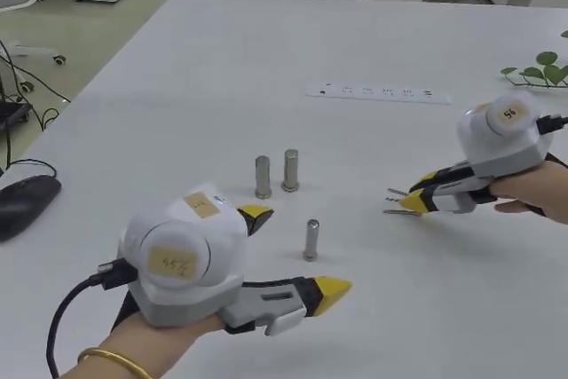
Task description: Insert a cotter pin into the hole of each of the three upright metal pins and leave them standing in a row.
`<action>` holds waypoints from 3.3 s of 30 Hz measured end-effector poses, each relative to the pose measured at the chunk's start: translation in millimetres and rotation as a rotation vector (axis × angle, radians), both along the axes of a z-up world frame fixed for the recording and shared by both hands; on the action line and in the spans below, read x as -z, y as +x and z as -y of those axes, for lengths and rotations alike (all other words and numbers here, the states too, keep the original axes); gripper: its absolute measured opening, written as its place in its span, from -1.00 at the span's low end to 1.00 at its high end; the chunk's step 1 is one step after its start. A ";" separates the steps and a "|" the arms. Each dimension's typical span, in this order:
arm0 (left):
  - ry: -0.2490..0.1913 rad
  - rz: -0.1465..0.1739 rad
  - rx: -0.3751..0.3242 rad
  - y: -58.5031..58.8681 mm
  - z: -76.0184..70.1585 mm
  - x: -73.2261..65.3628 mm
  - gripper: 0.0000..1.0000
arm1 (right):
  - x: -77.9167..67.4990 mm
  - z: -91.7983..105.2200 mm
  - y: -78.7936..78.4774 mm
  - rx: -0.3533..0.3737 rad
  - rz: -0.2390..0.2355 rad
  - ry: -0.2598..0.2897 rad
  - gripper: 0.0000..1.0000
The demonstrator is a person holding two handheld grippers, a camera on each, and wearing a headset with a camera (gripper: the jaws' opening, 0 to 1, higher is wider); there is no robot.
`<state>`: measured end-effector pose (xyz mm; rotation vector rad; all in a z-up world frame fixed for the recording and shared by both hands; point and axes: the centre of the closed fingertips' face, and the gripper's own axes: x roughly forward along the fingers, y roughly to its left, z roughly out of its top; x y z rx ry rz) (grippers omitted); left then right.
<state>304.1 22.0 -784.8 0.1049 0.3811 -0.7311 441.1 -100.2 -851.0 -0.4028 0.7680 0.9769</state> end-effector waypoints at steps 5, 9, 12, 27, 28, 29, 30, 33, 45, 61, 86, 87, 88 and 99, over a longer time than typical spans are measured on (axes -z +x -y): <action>0.003 -0.002 0.003 -1.1 0.1 -0.4 0.41 | 3.1 1.0 2.4 -0.013 0.004 -0.023 -0.68; 0.012 -0.005 0.004 -2.5 -0.1 0.1 0.39 | 5.1 1.9 5.0 -0.039 0.007 -0.061 -0.71; 0.009 -0.004 0.004 -3.1 -0.7 -0.2 0.38 | 6.9 3.8 5.5 -0.072 0.010 -0.107 -0.72; 0.003 -0.008 -0.013 -4.4 -5.2 -0.6 0.36 | 11.7 -0.6 2.7 -0.180 0.027 -0.195 -0.78; -0.004 -0.007 -0.014 -4.4 -5.1 -1.5 0.36 | 11.7 0.2 2.6 -0.183 0.023 -0.205 -0.78; -0.007 -0.006 -0.013 -4.3 -5.0 -2.1 0.36 | 11.8 0.3 2.7 -0.184 0.022 -0.211 -0.78; -0.009 -0.005 -0.012 -4.3 -5.1 -2.5 0.36 | 11.9 0.3 2.2 -0.191 0.020 -0.219 -0.79; -0.003 -0.007 -0.009 -4.1 -5.1 -2.0 0.36 | 12.4 -0.3 0.8 -0.207 0.003 -0.233 -0.83; -0.003 -0.027 0.002 -7.4 -3.0 0.8 0.34 | 14.2 3.1 0.1 -0.258 -0.031 -0.314 -0.90; 0.018 -0.031 -0.002 -9.3 -8.6 -0.1 0.39 | 12.2 3.5 -2.8 -0.286 0.012 -0.358 -0.95; -0.027 -0.042 0.005 -4.3 -5.6 -22.7 0.14 | -51.4 -18.2 -31.4 -0.375 0.247 -0.303 -0.96; -0.034 -0.046 0.004 -4.0 -5.1 -23.4 0.11 | -53.7 -19.5 -34.9 -0.385 0.259 -0.300 -0.96; -0.040 -0.048 0.007 -3.8 -4.1 -24.3 0.10 | -55.1 -19.8 -37.2 -0.389 0.266 -0.299 -0.96; -0.076 -0.076 0.043 -2.3 10.0 -29.3 -0.06 | -67.4 -29.1 -60.0 -0.413 0.315 -0.244 -0.96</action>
